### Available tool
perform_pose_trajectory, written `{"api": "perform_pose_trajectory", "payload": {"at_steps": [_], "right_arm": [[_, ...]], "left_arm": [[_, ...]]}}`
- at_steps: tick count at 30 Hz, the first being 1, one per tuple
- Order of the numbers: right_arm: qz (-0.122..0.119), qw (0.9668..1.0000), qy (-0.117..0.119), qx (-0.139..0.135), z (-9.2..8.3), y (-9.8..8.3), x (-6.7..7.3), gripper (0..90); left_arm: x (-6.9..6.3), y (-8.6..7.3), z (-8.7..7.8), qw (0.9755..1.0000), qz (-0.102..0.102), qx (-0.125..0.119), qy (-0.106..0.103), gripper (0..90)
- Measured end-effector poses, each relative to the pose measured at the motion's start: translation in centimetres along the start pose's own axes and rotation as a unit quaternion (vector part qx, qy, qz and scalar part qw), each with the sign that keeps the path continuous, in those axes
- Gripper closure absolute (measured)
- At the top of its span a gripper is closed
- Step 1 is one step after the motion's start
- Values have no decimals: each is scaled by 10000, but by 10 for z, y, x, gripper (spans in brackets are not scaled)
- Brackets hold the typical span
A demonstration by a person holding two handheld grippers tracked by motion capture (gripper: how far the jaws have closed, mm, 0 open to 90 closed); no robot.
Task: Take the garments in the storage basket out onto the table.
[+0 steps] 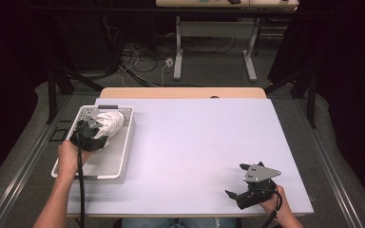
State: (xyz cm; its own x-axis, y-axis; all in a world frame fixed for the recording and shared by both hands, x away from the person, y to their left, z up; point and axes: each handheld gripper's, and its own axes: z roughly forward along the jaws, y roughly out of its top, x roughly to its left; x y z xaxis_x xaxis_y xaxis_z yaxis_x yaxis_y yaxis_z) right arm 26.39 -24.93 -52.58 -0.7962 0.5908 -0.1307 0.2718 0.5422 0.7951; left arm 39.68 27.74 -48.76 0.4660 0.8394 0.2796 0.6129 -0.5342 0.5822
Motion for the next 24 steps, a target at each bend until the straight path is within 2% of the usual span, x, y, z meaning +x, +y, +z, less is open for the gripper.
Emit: {"api": "perform_pose_trajectory", "payload": {"at_steps": [9,24], "right_arm": [[4,10000,-18,12,-1,0,0,6],[-1,10000,-18,9,-1,0,0,6]], "left_arm": [[-3,2,-8,9998,32,-168,76,542],[-12,9,-18,9992,226,-327,103,542]]}}
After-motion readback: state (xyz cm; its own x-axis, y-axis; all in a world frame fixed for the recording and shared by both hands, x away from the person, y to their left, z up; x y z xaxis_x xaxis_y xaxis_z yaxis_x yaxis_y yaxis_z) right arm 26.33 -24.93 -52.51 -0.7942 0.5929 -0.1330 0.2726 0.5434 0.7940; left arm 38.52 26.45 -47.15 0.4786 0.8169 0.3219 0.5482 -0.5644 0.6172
